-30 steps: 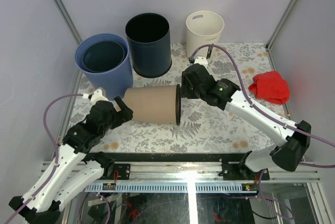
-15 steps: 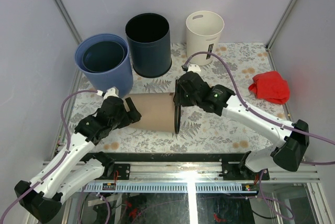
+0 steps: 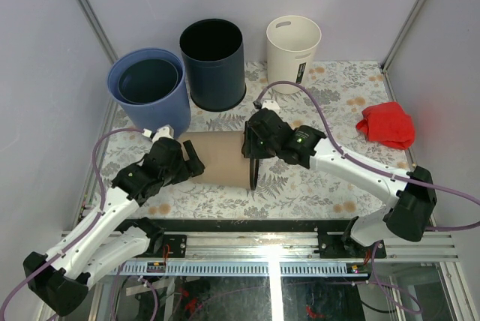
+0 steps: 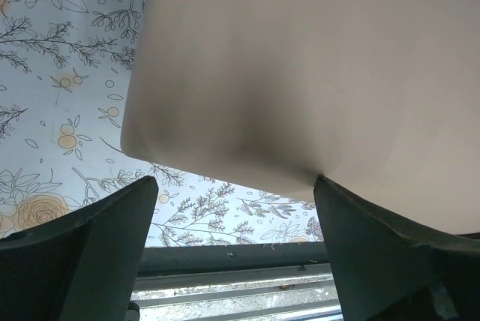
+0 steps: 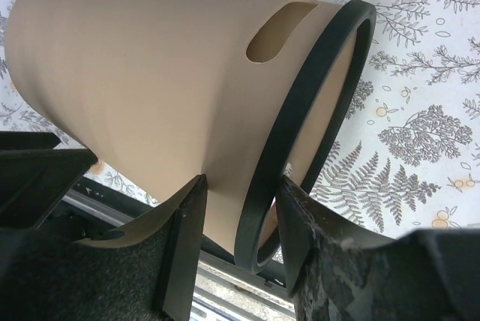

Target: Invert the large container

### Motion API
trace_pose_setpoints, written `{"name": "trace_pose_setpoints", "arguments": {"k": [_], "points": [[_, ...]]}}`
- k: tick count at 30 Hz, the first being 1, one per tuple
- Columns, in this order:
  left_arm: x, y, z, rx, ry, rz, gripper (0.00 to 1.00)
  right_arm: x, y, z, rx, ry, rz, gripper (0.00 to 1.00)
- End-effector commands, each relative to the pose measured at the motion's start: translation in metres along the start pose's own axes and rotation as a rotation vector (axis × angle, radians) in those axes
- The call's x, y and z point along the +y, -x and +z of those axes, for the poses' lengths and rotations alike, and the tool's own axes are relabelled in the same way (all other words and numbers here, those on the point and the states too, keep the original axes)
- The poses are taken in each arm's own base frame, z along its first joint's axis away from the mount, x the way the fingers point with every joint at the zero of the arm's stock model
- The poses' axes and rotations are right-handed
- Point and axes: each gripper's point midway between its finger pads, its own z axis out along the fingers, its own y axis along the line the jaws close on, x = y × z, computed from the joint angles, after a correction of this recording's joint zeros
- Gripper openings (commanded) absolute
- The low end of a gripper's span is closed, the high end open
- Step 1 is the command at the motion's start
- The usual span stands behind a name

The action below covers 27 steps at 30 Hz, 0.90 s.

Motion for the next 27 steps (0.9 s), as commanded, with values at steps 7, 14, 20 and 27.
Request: {"name": "trace_pose_setpoints", "arguments": {"k": [7,14,20,27], "points": [[-0.007,0.005,0.002,-0.031,-0.032,-0.005,0.85,0.005,0.030,0.026,-0.106,-0.056,-0.155,0.48],[-0.006,0.006,0.000,-0.041,-0.028,-0.009,0.85,-0.016,0.068,0.041,-0.203,-0.191,-0.318,0.51],[-0.004,0.008,-0.001,-0.050,-0.015,-0.012,0.86,-0.040,0.092,0.065,-0.209,-0.257,-0.305,0.48],[-0.002,0.009,-0.002,-0.055,-0.001,-0.018,0.86,-0.047,0.095,0.078,-0.231,-0.306,-0.262,0.43]]}}
